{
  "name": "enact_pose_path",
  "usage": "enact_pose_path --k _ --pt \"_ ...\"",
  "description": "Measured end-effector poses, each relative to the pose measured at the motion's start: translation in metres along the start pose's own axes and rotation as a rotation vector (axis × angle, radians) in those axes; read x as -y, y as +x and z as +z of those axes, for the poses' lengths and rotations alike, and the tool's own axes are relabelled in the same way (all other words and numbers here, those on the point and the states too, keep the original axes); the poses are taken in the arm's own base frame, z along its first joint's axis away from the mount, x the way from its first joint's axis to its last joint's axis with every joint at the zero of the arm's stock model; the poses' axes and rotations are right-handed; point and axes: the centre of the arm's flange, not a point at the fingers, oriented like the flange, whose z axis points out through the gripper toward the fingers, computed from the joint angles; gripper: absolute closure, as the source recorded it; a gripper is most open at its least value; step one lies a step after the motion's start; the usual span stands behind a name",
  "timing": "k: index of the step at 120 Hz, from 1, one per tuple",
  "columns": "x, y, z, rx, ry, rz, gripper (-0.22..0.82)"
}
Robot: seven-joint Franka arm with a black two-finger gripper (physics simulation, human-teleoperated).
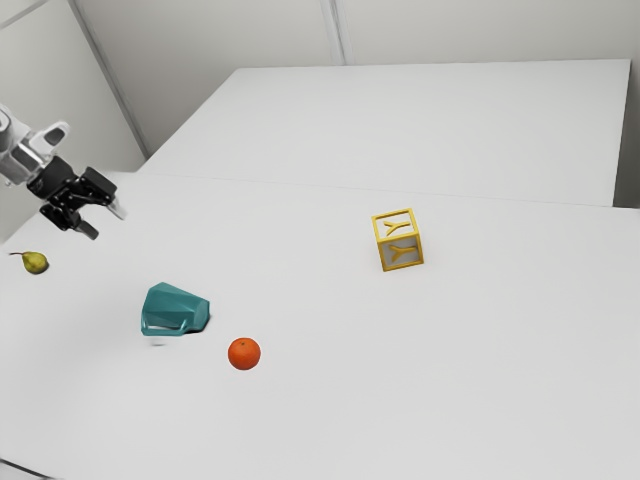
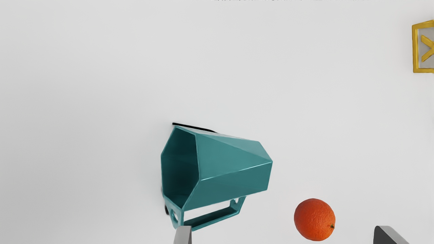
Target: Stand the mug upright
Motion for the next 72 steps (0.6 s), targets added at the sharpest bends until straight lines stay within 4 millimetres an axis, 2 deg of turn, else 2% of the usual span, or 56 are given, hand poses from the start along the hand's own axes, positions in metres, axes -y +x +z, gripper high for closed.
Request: enact_pose_path --k 10,42,72 --pt "0.018 -0.002 0.015 -0.022 -0.073 0.02 0.02" --pt "0.055 -0.012 0.061 -0.122 -0.261 0.109 0.02" --pt "0.083 -0.017 0.088 -0.123 -0.329 0.127 0.02"
